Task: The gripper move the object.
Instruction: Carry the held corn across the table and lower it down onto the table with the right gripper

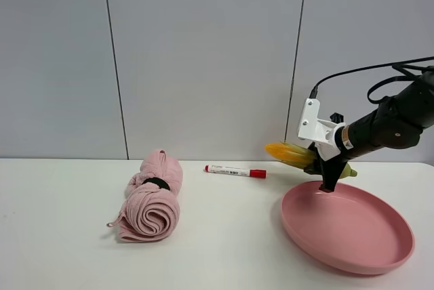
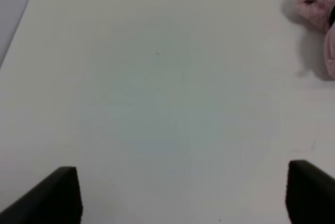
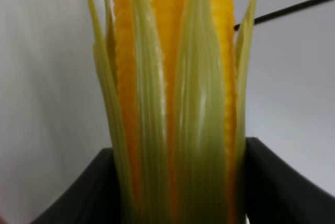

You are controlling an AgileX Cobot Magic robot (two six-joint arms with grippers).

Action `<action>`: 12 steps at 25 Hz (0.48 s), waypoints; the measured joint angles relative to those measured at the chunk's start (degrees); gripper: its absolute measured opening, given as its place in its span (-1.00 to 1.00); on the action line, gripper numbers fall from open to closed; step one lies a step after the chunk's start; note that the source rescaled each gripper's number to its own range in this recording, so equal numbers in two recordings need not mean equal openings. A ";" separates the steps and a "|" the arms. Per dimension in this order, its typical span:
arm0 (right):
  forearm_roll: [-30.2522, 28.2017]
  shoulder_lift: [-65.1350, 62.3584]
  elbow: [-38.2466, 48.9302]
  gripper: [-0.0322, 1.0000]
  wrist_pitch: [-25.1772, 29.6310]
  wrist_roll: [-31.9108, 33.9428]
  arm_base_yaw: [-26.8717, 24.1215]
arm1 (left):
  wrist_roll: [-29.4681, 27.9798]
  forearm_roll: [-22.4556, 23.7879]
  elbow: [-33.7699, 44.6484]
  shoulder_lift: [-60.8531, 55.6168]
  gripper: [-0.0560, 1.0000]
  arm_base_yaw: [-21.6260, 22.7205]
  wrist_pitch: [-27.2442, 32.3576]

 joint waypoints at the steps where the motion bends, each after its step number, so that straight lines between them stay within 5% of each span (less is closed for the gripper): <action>1: 0.00 0.33 0.00 -0.94 0.00 -0.42 0.00 | 0.00 0.00 0.00 0.00 1.00 0.00 0.00; 12: 0.07 1.33 0.00 -0.94 0.60 -0.95 -0.62 | 0.00 0.00 0.00 0.00 1.00 0.00 0.00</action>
